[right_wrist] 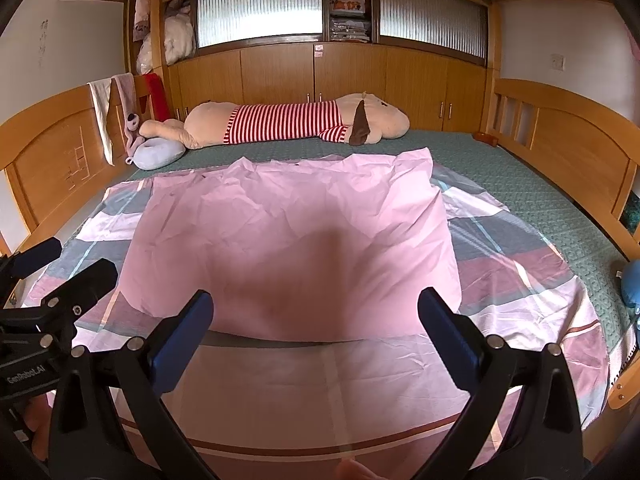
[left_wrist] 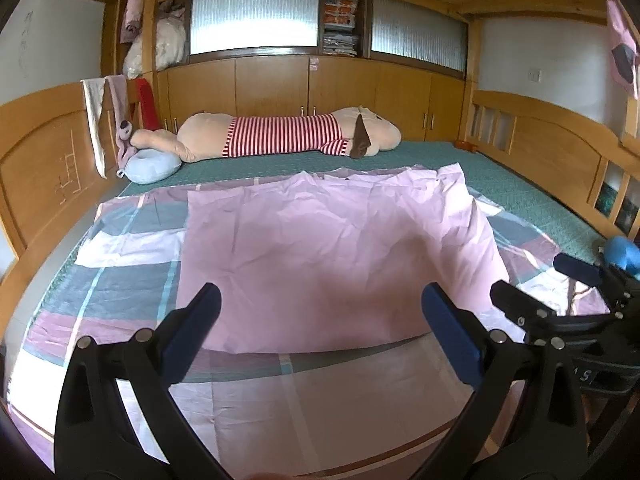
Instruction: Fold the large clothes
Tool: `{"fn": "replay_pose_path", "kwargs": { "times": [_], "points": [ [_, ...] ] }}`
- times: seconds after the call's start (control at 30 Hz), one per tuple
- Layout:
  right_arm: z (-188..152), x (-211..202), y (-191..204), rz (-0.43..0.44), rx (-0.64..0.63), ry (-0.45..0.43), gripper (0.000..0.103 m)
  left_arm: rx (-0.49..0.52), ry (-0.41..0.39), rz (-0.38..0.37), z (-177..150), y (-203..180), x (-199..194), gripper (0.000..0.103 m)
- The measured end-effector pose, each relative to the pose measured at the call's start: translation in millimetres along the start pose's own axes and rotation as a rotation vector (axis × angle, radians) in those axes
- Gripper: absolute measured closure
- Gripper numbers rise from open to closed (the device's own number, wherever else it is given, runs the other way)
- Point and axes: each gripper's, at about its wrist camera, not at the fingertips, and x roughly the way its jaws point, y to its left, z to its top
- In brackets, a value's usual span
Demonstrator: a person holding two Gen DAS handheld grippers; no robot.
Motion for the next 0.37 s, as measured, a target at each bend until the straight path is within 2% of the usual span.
{"fn": "replay_pose_path", "kwargs": {
  "times": [0.23, 0.37],
  "points": [
    [-3, 14, -10, -0.036, -0.006, -0.001, 0.001, 0.015, 0.048, 0.023, -2, -1, 11, 0.002],
    [-3, 46, -53, -0.065, -0.006, -0.005, 0.001, -0.006, 0.097, 0.036, -7, 4, 22, 0.002]
  ]
}}
